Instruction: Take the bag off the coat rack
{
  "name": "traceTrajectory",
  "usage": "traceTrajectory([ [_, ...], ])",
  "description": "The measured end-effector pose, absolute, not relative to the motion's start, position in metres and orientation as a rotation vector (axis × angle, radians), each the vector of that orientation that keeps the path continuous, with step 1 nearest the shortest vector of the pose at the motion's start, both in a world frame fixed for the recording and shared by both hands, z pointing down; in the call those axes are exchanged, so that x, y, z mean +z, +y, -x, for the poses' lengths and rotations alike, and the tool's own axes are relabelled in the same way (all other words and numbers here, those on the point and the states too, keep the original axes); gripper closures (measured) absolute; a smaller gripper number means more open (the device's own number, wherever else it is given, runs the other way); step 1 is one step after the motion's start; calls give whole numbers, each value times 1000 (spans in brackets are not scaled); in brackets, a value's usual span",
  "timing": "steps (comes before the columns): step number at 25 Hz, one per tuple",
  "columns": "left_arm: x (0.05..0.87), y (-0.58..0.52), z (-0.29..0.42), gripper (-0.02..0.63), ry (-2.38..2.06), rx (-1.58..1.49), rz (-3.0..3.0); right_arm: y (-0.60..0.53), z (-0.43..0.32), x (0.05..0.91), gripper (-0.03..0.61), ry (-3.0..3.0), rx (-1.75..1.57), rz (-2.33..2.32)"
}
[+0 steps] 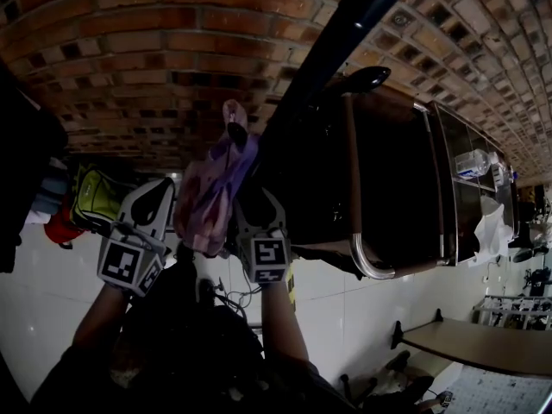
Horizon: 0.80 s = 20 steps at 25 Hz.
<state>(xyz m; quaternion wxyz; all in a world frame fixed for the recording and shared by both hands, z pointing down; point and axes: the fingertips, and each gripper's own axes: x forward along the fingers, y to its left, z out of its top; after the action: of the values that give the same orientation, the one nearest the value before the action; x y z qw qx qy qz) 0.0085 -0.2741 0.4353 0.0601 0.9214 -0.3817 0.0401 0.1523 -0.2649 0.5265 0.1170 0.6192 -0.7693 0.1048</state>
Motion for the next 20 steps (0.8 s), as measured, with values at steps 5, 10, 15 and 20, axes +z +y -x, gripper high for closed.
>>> traceTrajectory([
  [5, 438, -287, -9, 595, -1145, 135, -2790, -274, -156, 527, 420, -2183, 262, -1869],
  [10, 441, -293, -10, 595, -1140, 138, -2792, -273, -155, 528, 437, -2208, 283, -1823],
  [15, 439, -295, -9, 595, -1153, 135, -2792, -271, -157, 527, 451, -2220, 256, -1768],
  [20, 439, -292, -4, 595, -1161, 142, -2778, -267, -159, 524, 505, -2198, 168, -1769],
])
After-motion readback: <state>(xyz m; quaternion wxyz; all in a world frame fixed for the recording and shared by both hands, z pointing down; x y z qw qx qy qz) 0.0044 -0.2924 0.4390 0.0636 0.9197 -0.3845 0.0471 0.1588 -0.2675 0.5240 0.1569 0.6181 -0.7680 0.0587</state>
